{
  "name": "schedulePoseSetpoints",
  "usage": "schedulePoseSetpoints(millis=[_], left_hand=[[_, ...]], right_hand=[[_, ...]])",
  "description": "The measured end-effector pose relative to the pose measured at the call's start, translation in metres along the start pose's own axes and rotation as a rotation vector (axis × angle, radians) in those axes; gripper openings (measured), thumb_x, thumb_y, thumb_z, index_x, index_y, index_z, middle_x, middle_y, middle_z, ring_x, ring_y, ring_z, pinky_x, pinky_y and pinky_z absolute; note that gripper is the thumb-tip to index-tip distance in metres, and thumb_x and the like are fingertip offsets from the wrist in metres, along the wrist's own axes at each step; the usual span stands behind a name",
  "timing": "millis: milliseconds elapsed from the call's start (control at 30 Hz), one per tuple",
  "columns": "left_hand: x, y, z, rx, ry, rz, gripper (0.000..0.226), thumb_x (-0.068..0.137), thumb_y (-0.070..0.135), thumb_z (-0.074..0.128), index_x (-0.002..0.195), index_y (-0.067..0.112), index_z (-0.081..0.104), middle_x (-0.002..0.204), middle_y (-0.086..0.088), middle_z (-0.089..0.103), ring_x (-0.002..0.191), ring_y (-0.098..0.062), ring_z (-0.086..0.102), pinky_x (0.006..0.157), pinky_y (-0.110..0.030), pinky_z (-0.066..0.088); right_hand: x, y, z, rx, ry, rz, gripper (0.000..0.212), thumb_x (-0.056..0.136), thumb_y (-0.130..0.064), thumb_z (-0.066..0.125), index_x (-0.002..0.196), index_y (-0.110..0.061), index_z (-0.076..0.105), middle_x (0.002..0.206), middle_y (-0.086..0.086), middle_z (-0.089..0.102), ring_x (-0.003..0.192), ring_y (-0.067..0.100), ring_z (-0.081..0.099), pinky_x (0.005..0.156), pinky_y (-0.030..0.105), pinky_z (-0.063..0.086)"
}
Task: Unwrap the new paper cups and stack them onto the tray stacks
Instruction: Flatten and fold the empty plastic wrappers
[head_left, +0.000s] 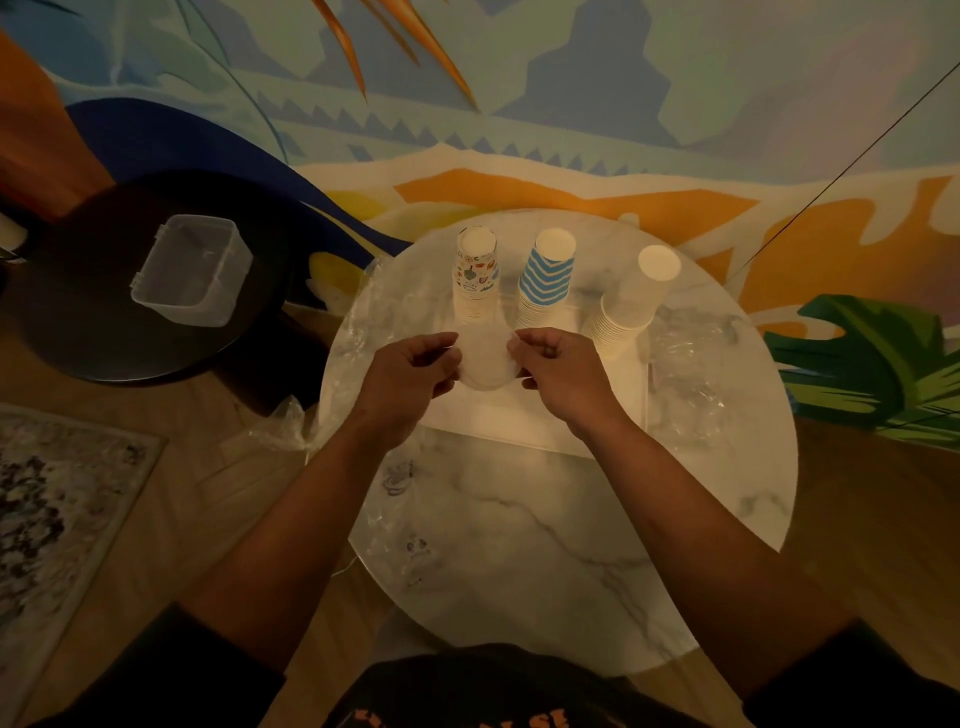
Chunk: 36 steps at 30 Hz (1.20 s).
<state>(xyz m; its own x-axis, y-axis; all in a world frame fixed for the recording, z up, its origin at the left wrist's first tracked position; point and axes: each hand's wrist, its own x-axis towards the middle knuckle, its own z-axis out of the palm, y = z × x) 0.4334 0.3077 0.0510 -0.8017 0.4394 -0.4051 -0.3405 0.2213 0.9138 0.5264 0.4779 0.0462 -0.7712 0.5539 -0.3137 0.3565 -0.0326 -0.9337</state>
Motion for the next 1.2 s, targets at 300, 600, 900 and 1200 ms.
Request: schedulePoseSetpoints(millis=[300,600,900,1200], left_hand=[[0.010,-0.005,-0.009,-0.025,-0.001,-0.078,0.019,0.096,0.006,0.065,0.113,0.010,0.072,0.089,-0.005,0.074,0.075,-0.012,0.067,0.067,-0.019,0.057],[0.016,-0.003,-0.008,0.038,0.010,-0.065,0.014,0.099,0.014,0.064,0.110,0.014,0.072,0.086,-0.006,0.074,0.076,-0.015,0.068,0.065,-0.021,0.056],[0.027,0.006,-0.001,-0.145,-0.020,-0.156,0.011,0.096,0.014,0.068,0.104,0.018,0.074,0.095,-0.006,0.076,0.080,-0.019,0.068,0.068,-0.026,0.055],[0.031,0.005,0.002,-0.184,0.024,-0.180,0.019,0.102,0.010,0.055,0.099,0.015,0.073,0.102,-0.010,0.074,0.085,-0.023,0.072,0.067,-0.027,0.059]], right_hand=[[0.007,0.006,-0.008,0.048,0.021,0.052,0.008,0.094,-0.019,0.071,0.100,-0.016,0.075,0.080,0.005,0.073,0.070,0.011,0.066,0.065,0.026,0.055],[0.013,0.011,-0.012,0.044,0.028,0.059,0.015,0.092,-0.019,0.073,0.106,-0.014,0.076,0.087,0.002,0.076,0.072,0.007,0.066,0.068,0.022,0.054],[0.026,0.001,0.001,0.143,-0.050,0.107,0.023,0.091,-0.017,0.075,0.112,-0.009,0.073,0.101,0.012,0.076,0.081,0.016,0.067,0.078,0.033,0.060],[0.031,0.004,0.013,0.106,0.014,0.053,0.012,0.088,-0.016,0.079,0.098,-0.015,0.074,0.087,0.009,0.075,0.074,0.019,0.067,0.077,0.045,0.061]])
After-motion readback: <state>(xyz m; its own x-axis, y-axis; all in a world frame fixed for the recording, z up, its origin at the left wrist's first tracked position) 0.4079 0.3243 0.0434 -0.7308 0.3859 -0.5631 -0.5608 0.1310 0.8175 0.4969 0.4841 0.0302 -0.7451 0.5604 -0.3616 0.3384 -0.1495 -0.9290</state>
